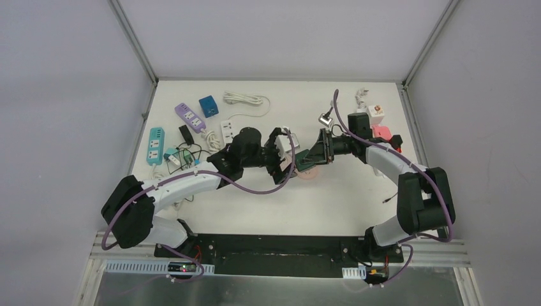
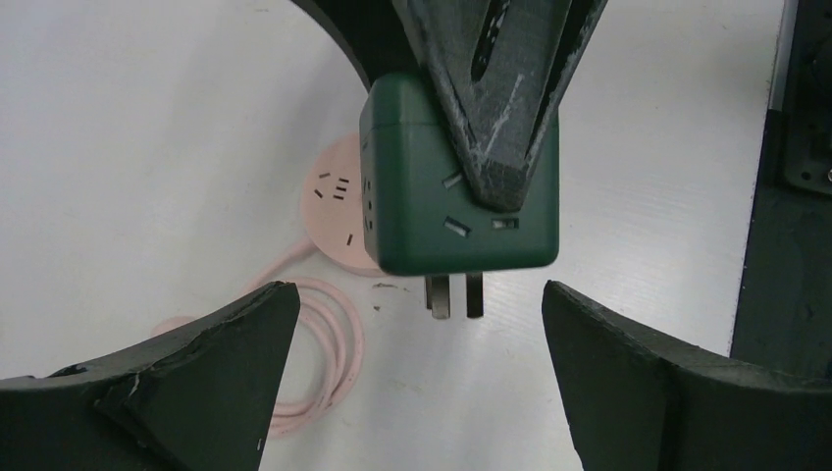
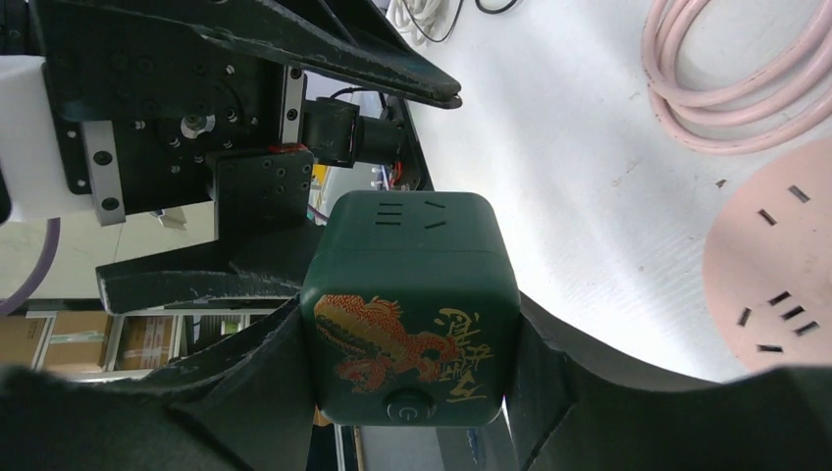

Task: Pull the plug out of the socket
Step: Place the plug at the center of the board.

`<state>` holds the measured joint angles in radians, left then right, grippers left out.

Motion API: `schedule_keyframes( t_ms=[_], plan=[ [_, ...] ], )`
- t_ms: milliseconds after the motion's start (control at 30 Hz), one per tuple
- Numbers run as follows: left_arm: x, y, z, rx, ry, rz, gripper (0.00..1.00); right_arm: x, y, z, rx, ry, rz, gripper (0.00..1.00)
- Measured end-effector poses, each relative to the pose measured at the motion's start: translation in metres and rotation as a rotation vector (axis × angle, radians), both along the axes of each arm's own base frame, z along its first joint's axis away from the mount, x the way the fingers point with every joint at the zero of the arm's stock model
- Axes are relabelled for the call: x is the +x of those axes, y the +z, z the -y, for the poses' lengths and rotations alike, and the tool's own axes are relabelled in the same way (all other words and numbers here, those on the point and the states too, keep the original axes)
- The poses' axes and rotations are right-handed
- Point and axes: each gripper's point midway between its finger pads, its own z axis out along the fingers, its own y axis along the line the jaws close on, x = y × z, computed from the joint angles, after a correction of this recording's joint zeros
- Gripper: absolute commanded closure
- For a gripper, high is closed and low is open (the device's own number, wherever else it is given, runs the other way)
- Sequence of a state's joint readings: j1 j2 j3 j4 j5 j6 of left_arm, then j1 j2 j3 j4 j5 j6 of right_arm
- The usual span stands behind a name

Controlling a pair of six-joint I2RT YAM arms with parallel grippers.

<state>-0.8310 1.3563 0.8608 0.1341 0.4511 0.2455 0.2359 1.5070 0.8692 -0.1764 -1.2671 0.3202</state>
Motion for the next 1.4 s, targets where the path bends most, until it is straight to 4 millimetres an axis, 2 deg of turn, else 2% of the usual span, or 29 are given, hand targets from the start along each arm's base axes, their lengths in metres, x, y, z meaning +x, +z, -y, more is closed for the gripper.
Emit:
schedule_keyframes(
  t_ms=[267, 333, 467, 567, 633, 700, 733, 767, 900, 967, 1000, 1200, 1400],
  plan=[
    [-0.002, 0.005, 0.023, -0.032, -0.028, 0.095, 0.04, -0.002, -0.002, -0.006, 0.005, 0.017, -0.034, 1.0],
    [-0.003, 0.002, 0.028, -0.027, -0.027, 0.104, 0.07, -0.001, -0.003, -0.007, 0.006, 0.016, -0.049, 1.0],
    [0.001, -0.009, 0.032, -0.004, 0.004, 0.104, 0.22, 0.002, -0.003, -0.009, 0.01, 0.017, -0.066, 1.0],
    [0.006, -0.016, 0.031, 0.016, 0.039, 0.101, 0.39, 0.002, -0.004, -0.01, 0.01, 0.018, -0.073, 1.0],
    [0.009, -0.018, 0.03, 0.022, 0.059, 0.09, 0.52, 0.002, -0.003, -0.01, 0.01, 0.018, -0.078, 0.95],
    [0.011, -0.018, 0.029, 0.029, 0.073, 0.092, 0.82, 0.004, -0.003, -0.011, 0.008, 0.013, -0.086, 0.89],
    [0.01, -0.018, 0.03, 0.029, 0.076, 0.088, 0.96, 0.004, -0.002, -0.011, 0.01, 0.016, -0.089, 0.83],
    [0.01, -0.018, 0.03, 0.031, 0.079, 0.085, 1.0, 0.004, -0.002, -0.011, 0.011, 0.016, -0.091, 0.74],
    [0.011, -0.019, 0.029, 0.036, 0.084, 0.082, 1.0, 0.004, -0.003, -0.012, 0.011, 0.019, -0.094, 0.2],
    [0.011, -0.019, 0.029, 0.033, 0.086, 0.075, 1.0, 0.004, -0.003, -0.012, 0.013, 0.021, -0.099, 0.04],
    [0.01, -0.019, 0.029, 0.032, 0.087, 0.07, 1.0, 0.003, -0.002, -0.013, 0.015, 0.024, -0.102, 0.0],
    [0.002, -0.029, 0.023, 0.023, 0.107, -0.009, 1.0, 0.002, 0.001, -0.014, 0.021, 0.041, -0.082, 0.0],
    [-0.018, -0.038, -0.004, -0.015, 0.173, -0.125, 1.0, 0.005, -0.002, -0.007, 0.009, 0.031, -0.056, 0.0]
  ],
)
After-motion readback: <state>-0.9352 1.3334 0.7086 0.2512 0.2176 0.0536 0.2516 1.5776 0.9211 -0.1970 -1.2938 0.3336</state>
